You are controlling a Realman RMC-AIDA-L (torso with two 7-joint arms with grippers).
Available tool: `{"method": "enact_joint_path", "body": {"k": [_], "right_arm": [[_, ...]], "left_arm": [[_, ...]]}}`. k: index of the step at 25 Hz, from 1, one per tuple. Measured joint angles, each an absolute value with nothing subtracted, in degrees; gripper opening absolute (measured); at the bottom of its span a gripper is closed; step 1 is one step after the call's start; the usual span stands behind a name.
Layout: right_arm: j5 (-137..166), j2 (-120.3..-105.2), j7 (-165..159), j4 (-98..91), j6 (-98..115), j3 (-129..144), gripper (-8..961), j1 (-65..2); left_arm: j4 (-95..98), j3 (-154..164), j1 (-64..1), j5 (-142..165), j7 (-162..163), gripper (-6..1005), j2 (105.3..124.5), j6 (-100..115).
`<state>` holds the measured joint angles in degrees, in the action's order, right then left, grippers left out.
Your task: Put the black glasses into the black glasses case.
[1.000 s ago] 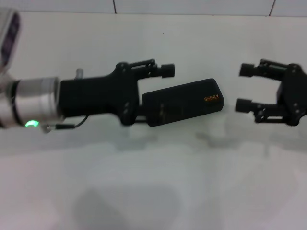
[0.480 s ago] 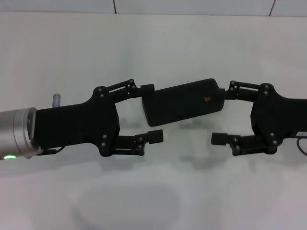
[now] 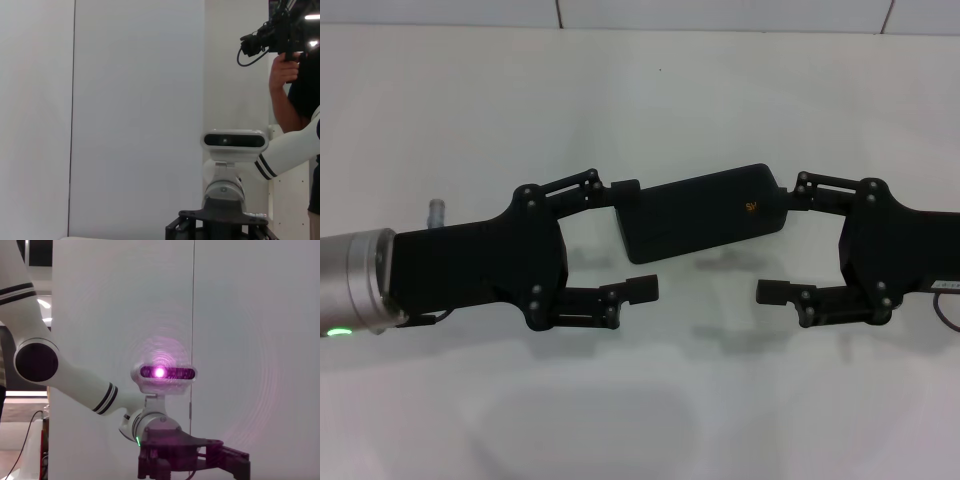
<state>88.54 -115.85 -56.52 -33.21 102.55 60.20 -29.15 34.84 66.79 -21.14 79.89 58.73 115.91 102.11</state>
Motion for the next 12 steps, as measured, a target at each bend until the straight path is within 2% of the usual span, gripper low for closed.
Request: {"method": "enact_joint_path", "body": {"k": [12], "right_arm": [[88.4, -115.84, -55.9, -32.7, 102.4, 60.0, 810, -29.1]], "left_arm": [[35.1, 66.8, -21.1, 79.9, 58.6, 889, 115.68, 102.1]]}}
